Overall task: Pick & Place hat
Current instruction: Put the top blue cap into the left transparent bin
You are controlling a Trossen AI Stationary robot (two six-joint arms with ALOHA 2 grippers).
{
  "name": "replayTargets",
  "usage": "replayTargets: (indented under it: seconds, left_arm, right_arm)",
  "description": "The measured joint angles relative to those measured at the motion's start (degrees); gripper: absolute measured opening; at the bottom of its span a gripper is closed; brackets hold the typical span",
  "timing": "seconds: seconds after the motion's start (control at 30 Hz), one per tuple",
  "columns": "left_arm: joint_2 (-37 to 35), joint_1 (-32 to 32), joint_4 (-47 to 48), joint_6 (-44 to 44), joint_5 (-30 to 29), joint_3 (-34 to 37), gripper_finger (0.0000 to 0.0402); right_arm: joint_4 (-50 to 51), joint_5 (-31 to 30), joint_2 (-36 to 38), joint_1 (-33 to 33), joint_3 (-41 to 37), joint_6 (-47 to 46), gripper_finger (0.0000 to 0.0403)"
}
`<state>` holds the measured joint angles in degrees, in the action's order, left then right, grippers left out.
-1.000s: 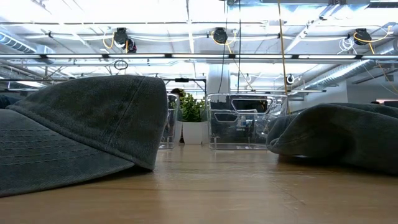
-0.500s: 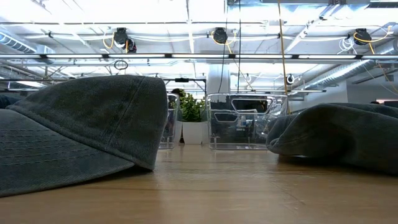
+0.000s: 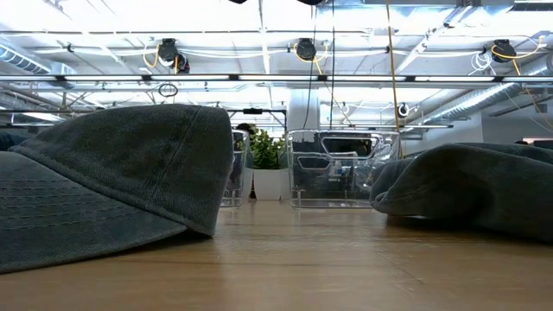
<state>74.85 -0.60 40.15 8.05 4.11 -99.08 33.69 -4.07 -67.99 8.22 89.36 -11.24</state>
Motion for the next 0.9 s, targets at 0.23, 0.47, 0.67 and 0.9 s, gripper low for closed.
replayTargets:
  seconds: [0.23,0.47,0.67,0.9]
  left_arm:
    - [0.08,-0.06,0.19,-2.86,7.02,0.01,0.0093]
    - [-0.37,-1.28,-2.03,-7.44,10.90,0.02,0.0010]
    - [-2.69,-3.03,-4.69,-7.81,11.33,0.08,0.0005]
    - [-7.96,-3.99,-2.07,-5.60,11.27,0.03,0.0003]
  right_arm:
    - [-1.00,-1.84,0.00,-0.06,0.00,1.90,0.0000]
    - [-2.56,-2.09,0.00,-0.06,0.00,3.65,0.0000]
    - [-2.74,-3.70,0.00,-0.39,0.00,6.37,0.0023]
    - [-2.19,-10.29,0.00,-0.41,0.04,6.59,0.0103]
